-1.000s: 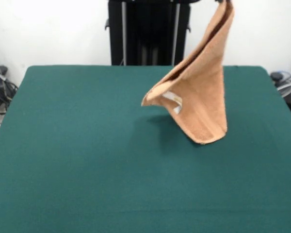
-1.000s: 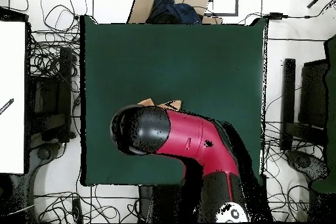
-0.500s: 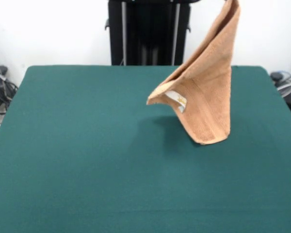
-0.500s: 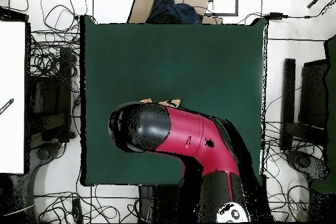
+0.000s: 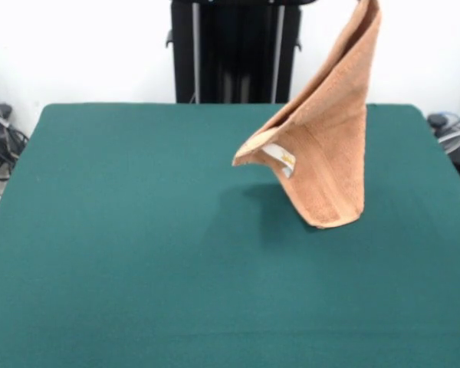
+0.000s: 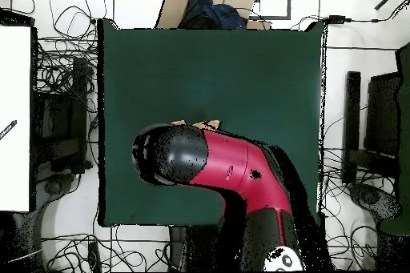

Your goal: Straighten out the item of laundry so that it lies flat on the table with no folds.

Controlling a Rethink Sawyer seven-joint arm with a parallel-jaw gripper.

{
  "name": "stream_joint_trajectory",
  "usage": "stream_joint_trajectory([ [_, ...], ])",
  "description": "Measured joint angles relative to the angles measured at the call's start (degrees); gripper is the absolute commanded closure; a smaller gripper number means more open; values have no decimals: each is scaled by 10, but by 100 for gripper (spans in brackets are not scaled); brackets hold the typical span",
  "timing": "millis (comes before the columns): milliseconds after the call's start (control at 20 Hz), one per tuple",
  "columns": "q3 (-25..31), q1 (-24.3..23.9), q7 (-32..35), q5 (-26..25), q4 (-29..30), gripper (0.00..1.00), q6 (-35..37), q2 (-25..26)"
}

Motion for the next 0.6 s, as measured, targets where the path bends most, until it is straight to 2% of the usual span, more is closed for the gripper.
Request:
stream_joint_trajectory([
  [350,0,-1,0,0,-7,100,0,4],
  [600,0,-12,0,-16,-45,100,14,13],
])
